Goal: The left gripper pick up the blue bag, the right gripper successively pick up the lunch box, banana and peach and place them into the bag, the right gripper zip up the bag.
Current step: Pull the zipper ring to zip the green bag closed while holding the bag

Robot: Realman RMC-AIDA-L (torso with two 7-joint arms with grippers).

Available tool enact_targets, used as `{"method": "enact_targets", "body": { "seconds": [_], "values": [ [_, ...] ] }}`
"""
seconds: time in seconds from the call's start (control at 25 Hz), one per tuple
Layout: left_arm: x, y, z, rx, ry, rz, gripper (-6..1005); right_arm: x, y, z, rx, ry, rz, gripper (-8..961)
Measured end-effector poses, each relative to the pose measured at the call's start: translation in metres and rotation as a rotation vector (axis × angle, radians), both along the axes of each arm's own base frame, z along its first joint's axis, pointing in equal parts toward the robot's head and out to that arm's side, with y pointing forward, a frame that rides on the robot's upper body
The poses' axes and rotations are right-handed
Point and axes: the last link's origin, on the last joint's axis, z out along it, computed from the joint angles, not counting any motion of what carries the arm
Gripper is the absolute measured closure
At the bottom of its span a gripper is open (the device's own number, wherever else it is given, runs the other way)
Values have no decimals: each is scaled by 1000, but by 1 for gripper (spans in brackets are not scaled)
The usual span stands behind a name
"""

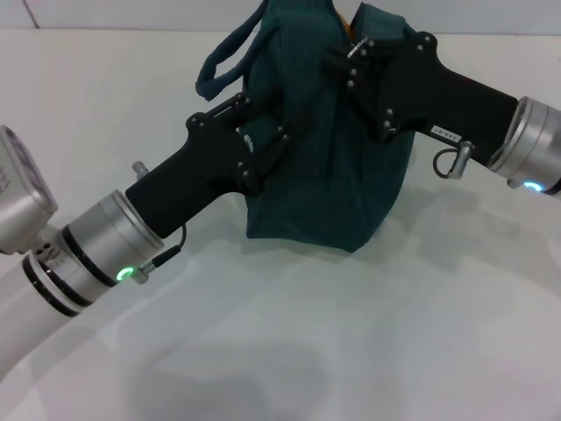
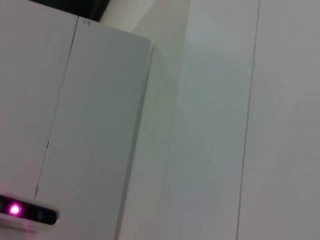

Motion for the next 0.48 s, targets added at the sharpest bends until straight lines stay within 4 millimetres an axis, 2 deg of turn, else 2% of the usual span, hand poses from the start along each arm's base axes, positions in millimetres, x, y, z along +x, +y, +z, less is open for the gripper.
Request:
{"method": "enact_targets", "body": {
  "seconds": [0.24, 0.44, 0.48],
  "values": [
    [-5, -2, -2, -2, 25, 15, 516, 0, -1, -1, -5, 16, -9, 917],
    [-5, -3, -5, -18, 41, 5, 727, 1, -2, -2, -9, 14, -12, 917],
    [-5, -2, -5, -20, 44, 5, 725, 1, -3, -2, -10, 13, -12, 917]
  ]
}}
